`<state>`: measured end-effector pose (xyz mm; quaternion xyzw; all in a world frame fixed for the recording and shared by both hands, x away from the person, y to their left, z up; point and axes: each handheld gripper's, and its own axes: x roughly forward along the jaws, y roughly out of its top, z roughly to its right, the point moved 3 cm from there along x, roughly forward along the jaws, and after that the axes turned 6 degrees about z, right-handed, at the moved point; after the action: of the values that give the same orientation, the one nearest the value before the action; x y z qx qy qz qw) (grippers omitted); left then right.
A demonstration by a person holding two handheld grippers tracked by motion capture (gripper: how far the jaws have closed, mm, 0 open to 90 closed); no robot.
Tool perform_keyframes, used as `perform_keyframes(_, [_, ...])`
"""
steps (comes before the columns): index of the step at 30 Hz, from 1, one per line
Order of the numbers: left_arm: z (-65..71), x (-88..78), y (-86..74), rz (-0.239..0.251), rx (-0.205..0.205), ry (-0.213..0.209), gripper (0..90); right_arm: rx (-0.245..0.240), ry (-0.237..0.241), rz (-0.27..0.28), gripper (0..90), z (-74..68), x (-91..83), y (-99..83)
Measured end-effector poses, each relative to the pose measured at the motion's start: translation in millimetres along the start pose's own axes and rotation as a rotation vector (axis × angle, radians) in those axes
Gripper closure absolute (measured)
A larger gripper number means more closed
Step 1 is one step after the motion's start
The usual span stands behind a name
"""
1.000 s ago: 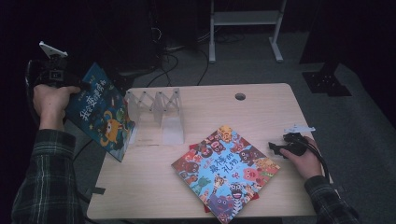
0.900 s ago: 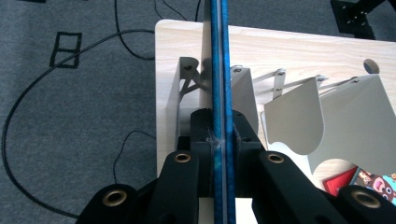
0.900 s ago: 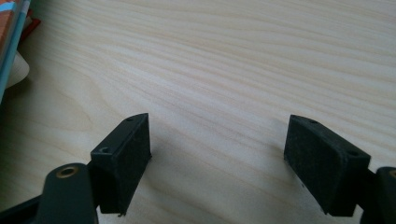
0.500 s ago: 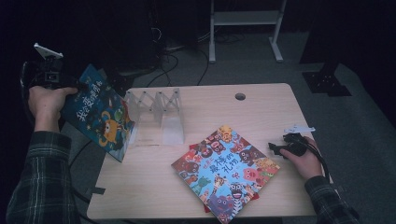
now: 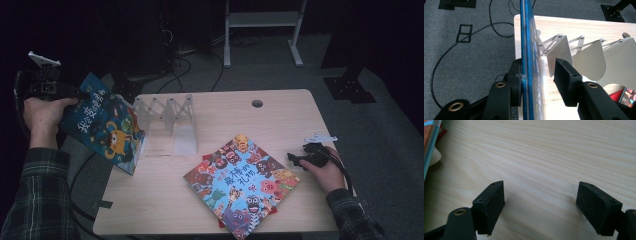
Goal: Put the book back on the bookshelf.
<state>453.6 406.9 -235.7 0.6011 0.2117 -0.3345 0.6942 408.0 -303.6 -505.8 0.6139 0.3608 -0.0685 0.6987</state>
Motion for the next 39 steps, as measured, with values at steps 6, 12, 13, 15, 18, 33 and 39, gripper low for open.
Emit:
perform_keyframes(6, [1.9,-5.0,0.6,0.021,0.026,0.013,54.5,-0.001,0.001,0.000,21.3,-0.1,-0.1,-0.1])
perform_keyframes(12, [4.4,-17.7,4.2,0.085,0.051,0.029,51.8,-0.002,0.001,0.001,21.3,-0.1,-0.1,-0.2])
perform_keyframes(13, [4.5,-21.5,5.0,0.091,0.052,0.019,51.9,-0.001,0.000,0.001,21.3,-0.2,-0.1,-0.1])
perform_keyframes(15, [4.1,-22.3,5.0,0.090,0.054,0.017,51.9,-0.001,0.001,0.001,21.3,-0.2,0.0,-0.1])
perform_keyframes(18, [3.0,-23.9,3.9,0.097,0.048,-0.009,52.9,-0.001,0.001,0.001,21.3,-0.3,0.0,-0.1])
perform_keyframes(33, [34.4,-9.5,-15.6,0.105,0.102,-0.077,53.4,-0.004,0.004,0.001,21.3,-0.9,0.0,-0.1])
perform_keyframes(39, [56.0,1.2,-30.8,0.096,0.148,-0.126,53.4,-0.008,0.007,0.002,21.2,-0.8,0.0,-0.2])
